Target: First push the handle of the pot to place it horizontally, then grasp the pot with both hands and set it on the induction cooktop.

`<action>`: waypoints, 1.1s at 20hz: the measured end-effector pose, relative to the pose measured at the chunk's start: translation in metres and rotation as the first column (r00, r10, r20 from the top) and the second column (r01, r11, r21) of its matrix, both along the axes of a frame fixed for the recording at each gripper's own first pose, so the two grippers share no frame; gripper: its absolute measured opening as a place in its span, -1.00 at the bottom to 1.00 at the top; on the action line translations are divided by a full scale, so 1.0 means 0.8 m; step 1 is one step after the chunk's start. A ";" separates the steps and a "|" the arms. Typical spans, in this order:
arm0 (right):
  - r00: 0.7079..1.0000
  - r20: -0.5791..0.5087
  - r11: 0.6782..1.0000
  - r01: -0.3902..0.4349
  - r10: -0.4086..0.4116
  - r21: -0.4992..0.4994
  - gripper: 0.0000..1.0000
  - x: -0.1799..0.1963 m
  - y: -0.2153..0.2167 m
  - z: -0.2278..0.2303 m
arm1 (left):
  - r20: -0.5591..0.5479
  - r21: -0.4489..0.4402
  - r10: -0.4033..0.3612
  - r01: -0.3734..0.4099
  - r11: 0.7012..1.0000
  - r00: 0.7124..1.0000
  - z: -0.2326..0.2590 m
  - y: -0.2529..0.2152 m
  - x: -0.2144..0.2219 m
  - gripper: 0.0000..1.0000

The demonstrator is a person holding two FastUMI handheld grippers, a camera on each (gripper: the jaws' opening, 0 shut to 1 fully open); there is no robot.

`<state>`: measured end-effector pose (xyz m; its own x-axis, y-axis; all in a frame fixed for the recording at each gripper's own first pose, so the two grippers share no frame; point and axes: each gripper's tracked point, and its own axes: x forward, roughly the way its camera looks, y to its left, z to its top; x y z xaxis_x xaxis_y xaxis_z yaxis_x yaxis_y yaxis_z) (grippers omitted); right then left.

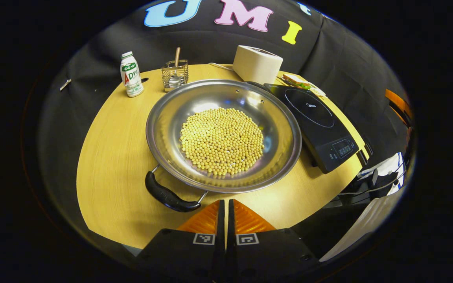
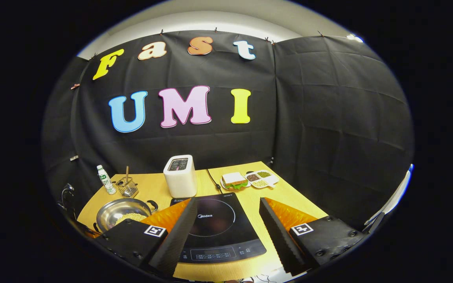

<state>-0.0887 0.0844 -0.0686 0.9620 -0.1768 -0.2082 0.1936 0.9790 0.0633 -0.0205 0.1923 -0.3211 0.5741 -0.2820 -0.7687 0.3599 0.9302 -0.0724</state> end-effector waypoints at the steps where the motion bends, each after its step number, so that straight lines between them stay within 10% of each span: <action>1: 1.000 -0.002 1.000 0.003 -0.003 0.002 0.99 0.000 -0.001 -0.001 | -0.002 0.006 -0.003 0.003 1.000 1.000 -0.002 0.001 0.002 -0.89; 22: 1.000 -0.016 1.000 -0.012 0.013 0.009 0.99 0.002 0.003 -0.004 | 0.012 0.046 0.109 -0.110 0.993 0.994 -0.002 0.064 0.050 -0.89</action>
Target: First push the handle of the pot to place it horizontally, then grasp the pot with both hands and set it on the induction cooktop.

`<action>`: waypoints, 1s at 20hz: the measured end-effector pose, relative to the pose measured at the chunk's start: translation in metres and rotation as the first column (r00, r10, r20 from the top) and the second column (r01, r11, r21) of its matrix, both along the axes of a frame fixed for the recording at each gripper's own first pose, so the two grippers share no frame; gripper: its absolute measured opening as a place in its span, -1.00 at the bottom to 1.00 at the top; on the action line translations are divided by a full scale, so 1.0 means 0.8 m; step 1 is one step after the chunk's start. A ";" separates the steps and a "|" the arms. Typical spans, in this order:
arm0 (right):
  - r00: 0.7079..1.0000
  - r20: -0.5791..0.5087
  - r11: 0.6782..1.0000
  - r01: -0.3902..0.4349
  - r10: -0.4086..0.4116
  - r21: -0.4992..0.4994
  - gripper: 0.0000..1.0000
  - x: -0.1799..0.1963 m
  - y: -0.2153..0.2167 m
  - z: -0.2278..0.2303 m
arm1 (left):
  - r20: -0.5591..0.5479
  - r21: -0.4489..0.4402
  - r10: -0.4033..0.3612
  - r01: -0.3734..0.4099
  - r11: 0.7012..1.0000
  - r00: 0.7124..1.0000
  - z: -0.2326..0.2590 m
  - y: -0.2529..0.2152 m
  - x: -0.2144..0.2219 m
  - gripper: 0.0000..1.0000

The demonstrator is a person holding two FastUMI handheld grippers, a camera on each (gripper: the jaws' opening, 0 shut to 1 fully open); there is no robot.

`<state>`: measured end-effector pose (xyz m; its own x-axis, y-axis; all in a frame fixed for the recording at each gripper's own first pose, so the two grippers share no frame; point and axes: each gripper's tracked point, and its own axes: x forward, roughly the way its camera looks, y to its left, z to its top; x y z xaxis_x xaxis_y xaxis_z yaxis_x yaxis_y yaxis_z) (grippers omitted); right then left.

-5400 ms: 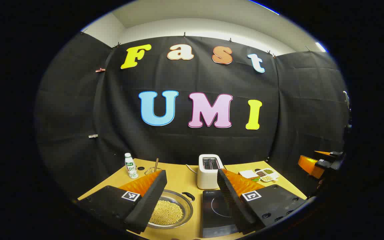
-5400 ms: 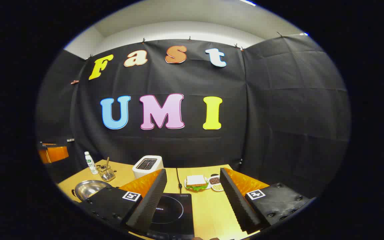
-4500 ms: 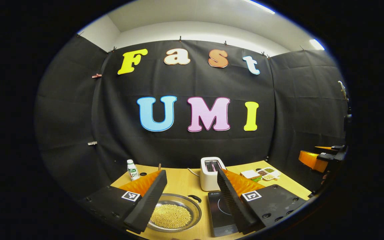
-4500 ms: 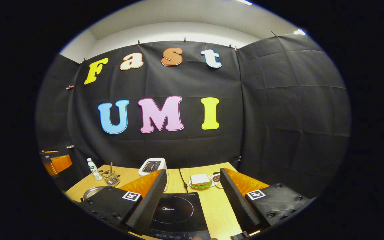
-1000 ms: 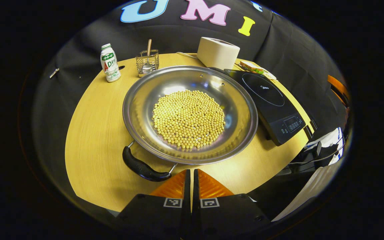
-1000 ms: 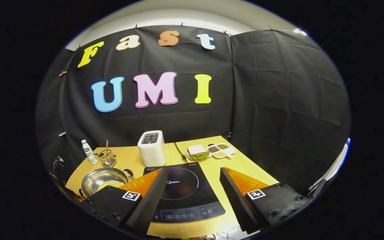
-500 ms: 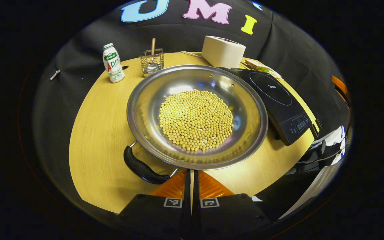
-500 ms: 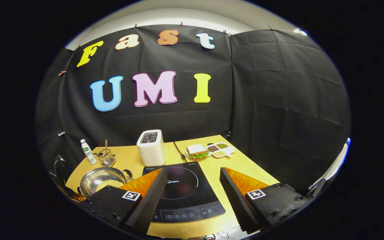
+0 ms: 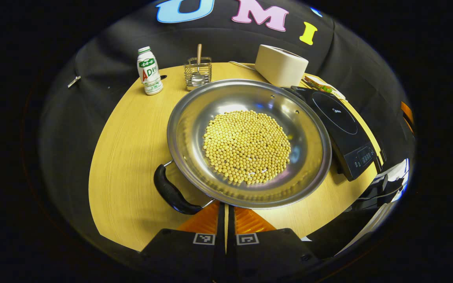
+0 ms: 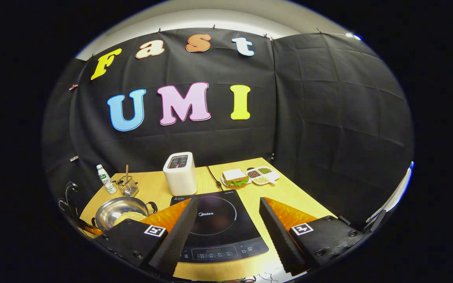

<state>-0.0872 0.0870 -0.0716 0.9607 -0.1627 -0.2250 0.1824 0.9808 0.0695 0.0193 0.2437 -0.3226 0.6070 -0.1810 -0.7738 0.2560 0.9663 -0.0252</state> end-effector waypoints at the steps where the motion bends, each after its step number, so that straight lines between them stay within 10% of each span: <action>1: 1.000 -0.003 1.000 -0.005 0.005 -0.003 0.99 0.000 0.001 -0.001 | 0.003 0.004 0.008 -0.008 1.000 1.000 -0.001 0.005 0.002 -0.90; 20: 0.998 -0.039 0.998 -0.047 0.046 -0.031 0.99 0.022 0.031 -0.003 | 0.027 -0.013 0.155 -0.155 0.988 0.987 0.011 0.078 0.067 -0.90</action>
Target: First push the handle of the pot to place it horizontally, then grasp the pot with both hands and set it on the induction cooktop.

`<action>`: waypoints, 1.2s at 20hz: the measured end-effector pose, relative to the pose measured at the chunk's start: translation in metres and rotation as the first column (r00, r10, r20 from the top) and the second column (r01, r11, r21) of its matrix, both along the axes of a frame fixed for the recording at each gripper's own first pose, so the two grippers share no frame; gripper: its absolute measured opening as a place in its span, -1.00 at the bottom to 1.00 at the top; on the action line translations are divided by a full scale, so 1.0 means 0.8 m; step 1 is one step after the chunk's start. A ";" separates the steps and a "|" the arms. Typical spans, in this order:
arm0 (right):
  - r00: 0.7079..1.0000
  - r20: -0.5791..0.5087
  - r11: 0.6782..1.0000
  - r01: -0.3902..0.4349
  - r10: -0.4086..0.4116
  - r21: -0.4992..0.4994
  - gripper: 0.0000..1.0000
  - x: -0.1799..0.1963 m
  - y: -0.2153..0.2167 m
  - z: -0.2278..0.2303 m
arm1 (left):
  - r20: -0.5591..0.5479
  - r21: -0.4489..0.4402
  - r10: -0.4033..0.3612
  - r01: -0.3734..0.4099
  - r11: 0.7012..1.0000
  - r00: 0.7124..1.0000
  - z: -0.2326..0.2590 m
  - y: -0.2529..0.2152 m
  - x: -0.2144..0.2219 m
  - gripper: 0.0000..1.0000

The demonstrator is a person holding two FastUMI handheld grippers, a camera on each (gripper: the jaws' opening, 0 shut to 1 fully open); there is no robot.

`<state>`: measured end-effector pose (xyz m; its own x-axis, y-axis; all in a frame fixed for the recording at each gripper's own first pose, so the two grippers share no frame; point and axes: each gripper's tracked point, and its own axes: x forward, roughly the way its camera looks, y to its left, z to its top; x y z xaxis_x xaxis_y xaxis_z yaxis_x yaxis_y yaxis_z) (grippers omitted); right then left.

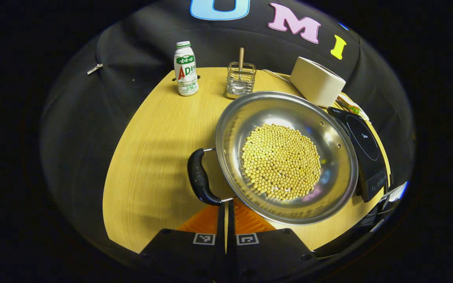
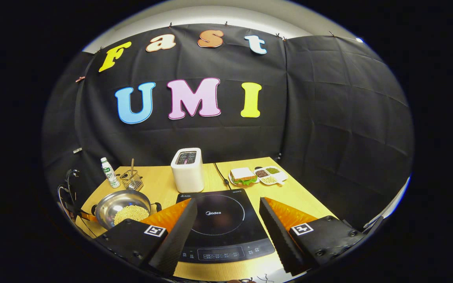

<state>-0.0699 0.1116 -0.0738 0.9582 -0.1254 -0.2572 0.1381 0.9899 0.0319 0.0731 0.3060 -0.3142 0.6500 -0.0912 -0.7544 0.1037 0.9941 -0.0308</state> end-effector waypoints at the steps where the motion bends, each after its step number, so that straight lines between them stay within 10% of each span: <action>1: 1.000 0.000 1.000 0.002 -0.002 0.000 0.99 0.000 0.000 0.001 | -0.001 0.002 0.002 -0.002 1.000 1.000 0.000 0.003 0.003 -0.90; 24: 1.000 -0.002 0.999 0.028 -0.028 -0.041 0.99 -0.003 -0.002 0.001 | 0.044 0.065 0.085 -0.088 0.994 0.995 0.020 0.055 0.060 -0.89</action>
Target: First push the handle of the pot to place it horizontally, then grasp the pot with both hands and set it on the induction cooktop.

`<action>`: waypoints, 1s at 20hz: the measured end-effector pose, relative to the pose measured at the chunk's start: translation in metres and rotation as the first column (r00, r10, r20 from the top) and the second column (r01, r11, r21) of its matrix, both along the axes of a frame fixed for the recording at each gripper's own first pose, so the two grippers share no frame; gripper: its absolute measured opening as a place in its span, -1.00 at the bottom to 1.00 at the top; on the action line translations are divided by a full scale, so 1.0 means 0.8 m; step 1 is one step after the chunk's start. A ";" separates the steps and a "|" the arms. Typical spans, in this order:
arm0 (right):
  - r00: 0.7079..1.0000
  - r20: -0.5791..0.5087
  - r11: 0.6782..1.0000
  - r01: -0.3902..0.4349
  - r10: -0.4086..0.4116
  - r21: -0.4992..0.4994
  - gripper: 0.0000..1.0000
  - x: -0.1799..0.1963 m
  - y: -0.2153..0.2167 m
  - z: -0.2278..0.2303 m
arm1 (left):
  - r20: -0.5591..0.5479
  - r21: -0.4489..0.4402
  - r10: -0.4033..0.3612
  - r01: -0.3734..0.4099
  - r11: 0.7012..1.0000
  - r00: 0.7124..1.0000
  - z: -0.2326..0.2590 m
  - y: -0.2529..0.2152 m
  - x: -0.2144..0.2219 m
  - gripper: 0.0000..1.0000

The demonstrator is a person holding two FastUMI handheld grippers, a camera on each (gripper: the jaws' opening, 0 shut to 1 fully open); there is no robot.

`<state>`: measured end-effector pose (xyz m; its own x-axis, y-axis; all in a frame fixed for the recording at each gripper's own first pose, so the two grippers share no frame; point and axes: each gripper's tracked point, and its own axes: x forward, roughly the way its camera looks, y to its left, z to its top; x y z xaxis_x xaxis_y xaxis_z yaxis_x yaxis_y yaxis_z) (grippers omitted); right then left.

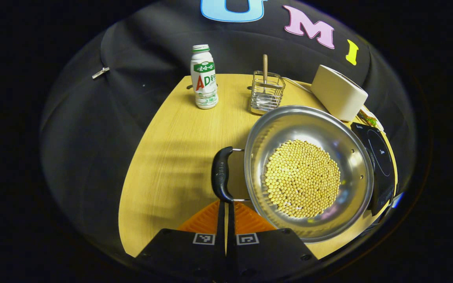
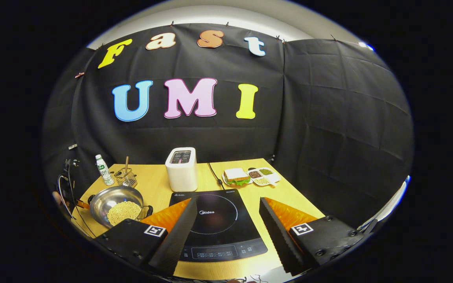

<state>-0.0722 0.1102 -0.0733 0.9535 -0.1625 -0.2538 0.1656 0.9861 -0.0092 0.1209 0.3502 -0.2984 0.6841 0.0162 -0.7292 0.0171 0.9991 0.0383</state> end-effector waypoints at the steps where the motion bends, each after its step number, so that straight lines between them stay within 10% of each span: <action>1: 1.000 0.000 1.000 -0.009 0.009 0.003 0.99 0.003 0.005 -0.001 | 0.013 0.010 0.009 -0.009 1.000 1.000 0.006 0.006 -0.003 -0.89; 6: 0.997 -0.012 0.997 -0.075 0.075 0.033 0.99 0.029 0.042 -0.010 | 0.114 0.017 0.064 -0.067 0.998 0.991 0.051 0.035 -0.020 -0.67; 12: 0.984 -0.069 0.983 -0.160 0.166 0.085 0.99 0.067 0.107 -0.044 | 0.280 -0.007 0.078 -0.079 0.997 0.957 0.105 0.037 -0.019 0.93; 20: 0.936 -0.211 0.944 -0.231 0.282 0.236 0.97 0.126 0.208 -0.106 | 0.327 0.008 0.015 -0.018 1.000 0.945 0.126 0.015 0.009 0.88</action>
